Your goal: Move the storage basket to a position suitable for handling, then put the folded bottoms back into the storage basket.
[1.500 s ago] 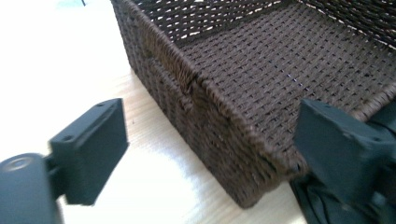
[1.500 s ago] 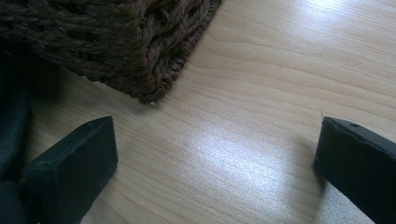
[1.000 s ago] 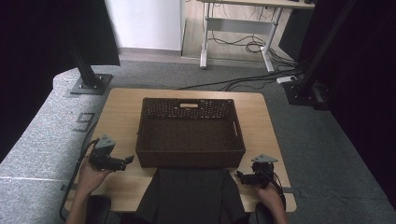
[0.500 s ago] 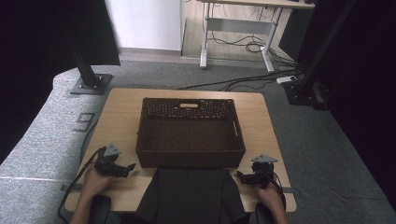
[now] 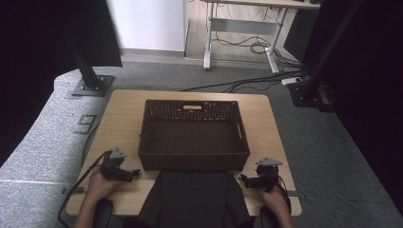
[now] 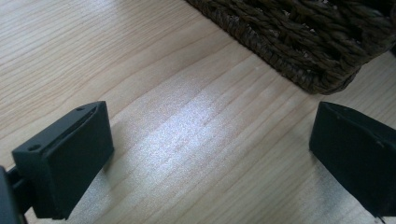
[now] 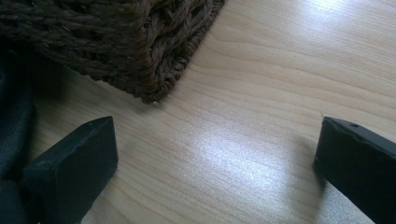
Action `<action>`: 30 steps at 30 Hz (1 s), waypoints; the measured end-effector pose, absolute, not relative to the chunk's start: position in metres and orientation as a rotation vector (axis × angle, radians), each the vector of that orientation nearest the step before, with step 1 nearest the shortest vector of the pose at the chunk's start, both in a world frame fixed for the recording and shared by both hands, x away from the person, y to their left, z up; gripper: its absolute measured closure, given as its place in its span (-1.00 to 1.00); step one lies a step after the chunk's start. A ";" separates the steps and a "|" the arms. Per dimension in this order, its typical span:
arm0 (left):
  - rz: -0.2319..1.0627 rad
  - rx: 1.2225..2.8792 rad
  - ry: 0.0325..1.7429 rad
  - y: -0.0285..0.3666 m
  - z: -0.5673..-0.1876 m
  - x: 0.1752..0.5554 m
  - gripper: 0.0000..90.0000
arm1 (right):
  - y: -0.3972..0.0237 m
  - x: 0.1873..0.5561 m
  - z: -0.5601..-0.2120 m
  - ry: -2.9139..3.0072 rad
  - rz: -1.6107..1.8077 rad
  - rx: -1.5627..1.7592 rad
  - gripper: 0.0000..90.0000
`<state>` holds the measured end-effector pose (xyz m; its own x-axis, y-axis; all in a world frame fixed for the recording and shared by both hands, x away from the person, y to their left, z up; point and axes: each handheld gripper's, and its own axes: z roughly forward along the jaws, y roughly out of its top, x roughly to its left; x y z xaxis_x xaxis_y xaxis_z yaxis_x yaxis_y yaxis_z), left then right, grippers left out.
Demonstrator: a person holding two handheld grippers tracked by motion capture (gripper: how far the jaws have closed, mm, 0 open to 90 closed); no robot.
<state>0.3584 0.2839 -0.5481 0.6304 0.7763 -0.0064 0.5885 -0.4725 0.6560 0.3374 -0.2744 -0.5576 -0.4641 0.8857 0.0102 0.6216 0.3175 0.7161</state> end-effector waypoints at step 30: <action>0.231 2.194 1.023 0.263 -0.515 0.325 -0.96 | -0.262 0.321 -0.529 2.307 0.933 1.271 -0.94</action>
